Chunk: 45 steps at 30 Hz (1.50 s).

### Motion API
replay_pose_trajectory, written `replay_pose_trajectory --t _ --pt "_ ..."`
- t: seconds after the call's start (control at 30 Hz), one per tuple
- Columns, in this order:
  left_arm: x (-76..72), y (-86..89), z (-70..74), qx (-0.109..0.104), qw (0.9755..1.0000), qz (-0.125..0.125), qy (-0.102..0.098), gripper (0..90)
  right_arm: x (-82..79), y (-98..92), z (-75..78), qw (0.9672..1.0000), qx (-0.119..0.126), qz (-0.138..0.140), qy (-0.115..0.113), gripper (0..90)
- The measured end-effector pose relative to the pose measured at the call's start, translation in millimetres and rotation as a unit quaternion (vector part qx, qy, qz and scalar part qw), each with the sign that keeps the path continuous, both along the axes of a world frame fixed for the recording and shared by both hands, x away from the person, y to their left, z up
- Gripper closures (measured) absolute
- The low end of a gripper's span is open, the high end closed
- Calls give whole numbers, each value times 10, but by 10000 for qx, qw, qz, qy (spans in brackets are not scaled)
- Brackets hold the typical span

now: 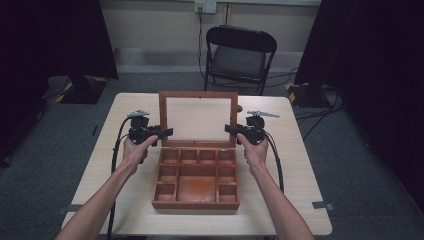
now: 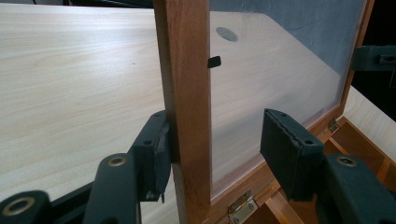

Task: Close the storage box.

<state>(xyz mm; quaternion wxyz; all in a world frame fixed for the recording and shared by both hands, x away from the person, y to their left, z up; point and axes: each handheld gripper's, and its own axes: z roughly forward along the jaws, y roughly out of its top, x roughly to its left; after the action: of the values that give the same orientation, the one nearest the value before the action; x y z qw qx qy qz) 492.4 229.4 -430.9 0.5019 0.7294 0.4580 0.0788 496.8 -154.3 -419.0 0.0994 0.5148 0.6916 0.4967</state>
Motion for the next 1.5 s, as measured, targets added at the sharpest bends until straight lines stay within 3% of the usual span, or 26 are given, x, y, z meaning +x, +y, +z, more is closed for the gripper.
replay_pose_trajectory --t 0.3,0.73,1.5 --pt "-69 19 53 81 9997 -169 -149 462 -62 7 71 9998 -139 101 -45 518" --pt "-171 36 115 147 9992 -248 -261 490 -185 -29 126 9997 31 230 -88 490" --pt "-269 76 165 61 9986 -357 -383 535 -335 -62 131 9993 30 351 -148 453"
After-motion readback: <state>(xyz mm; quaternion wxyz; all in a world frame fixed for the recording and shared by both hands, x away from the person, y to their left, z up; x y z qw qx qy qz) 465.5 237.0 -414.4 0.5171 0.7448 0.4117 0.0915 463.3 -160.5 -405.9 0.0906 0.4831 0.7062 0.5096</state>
